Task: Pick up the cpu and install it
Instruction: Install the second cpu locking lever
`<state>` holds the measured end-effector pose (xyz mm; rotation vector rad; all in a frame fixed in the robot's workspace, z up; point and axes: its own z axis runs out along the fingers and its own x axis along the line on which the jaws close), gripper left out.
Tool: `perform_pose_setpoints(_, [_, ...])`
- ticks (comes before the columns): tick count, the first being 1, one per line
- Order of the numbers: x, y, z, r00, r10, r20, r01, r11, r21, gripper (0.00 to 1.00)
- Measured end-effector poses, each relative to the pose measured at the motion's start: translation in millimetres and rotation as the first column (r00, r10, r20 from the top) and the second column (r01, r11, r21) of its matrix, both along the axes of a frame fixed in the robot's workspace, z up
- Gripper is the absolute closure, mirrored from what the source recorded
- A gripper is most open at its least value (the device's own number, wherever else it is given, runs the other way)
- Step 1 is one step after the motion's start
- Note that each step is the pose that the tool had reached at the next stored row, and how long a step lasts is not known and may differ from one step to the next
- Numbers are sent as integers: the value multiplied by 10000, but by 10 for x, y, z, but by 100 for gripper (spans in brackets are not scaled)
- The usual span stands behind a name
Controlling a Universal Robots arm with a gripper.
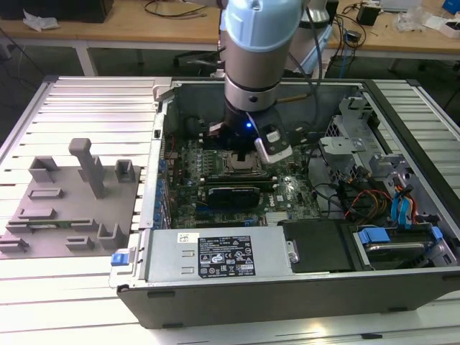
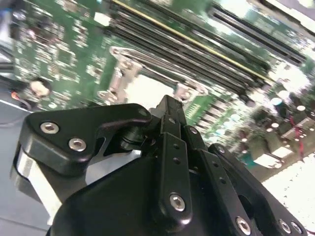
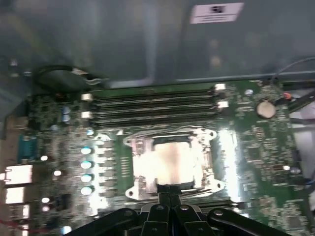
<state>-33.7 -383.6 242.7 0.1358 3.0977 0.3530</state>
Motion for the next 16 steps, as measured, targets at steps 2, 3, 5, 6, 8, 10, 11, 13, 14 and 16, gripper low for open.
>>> perform_pose_setpoints(2, [59, 19, 1, 10000, 2, -22, -2, 10000, -17, 89])
perform_pose_setpoints(3, [65, 68, 0, 10000, -1, -22, 1, 10000, -27, 89])
perform_pose_setpoints(5, [66, 202, 0, 10000, 1, -23, -1, 10000, -41, 89])
perform_pose_setpoints(6, [67, 206, -1, 10000, 1, -22, -1, 10000, -43, 89])
perform_pose_setpoints(8, [66, 206, 0, 10000, 1, -22, -1, 10000, -45, 89])
perform_pose_setpoints(10, [66, 206, 0, 10000, 1, -22, -1, 10000, -45, 89])
perform_pose_setpoints(11, [66, 207, 0, 10000, 1, -22, -1, 10000, -46, 89])
perform_pose_setpoints(13, [66, 206, 0, 10000, 1, -22, -1, 10000, -45, 89])
perform_pose_setpoints(14, [66, 206, 0, 10000, 2, -22, -2, 10000, -46, 89])
perform_pose_setpoints(16, [66, 206, 0, 10000, 1, -22, -2, 10000, -46, 89])
